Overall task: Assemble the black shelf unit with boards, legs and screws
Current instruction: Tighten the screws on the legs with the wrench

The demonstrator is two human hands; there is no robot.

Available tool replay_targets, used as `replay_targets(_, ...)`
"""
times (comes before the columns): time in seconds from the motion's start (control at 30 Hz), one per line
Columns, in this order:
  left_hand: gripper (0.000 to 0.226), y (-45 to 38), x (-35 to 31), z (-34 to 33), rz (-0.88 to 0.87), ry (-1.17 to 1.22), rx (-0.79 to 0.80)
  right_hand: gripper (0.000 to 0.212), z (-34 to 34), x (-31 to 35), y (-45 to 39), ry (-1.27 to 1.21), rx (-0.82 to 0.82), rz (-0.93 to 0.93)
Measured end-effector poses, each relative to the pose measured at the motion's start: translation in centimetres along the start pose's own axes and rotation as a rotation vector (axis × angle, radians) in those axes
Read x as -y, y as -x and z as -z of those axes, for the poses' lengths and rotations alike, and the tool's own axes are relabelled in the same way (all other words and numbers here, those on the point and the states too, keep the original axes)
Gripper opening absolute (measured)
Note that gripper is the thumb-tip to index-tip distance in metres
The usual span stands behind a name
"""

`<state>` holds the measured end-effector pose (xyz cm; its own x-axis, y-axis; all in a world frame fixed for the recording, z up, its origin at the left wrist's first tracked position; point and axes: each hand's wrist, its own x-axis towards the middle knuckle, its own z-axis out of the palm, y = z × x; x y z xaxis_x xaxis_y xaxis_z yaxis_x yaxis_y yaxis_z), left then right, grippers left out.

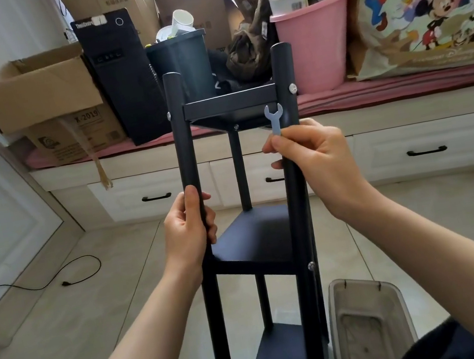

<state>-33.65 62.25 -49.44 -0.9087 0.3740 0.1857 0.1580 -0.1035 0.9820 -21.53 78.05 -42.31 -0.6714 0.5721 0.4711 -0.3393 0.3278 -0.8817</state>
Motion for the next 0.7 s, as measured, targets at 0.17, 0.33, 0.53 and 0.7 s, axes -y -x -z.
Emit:
replay_targets(0.17, 0.040, -1.0, -0.7, -0.3, 0.034, -0.176, 0.045, 0.018, 0.5, 0.1, 0.1, 0.035, 0.019, 0.021)
replay_targets(0.33, 0.038, -1.0, -2.1, 0.7, 0.019, -0.576, -0.062, 0.017, 0.1, 0.4, 0.2, 0.132, 0.098, 0.067)
replay_targets(0.53, 0.046, 1.8, -3.9, 0.0, -0.340, -0.717, -0.110, 0.018, -1.1, 0.2, -0.4, 0.167, 0.103, 0.081)
replay_targets(0.7, 0.018, 3.0, -4.2, -0.4, -0.250, -0.680, -0.016, 0.019, -1.4, 0.0, -0.9, 0.134, 0.154, 0.074)
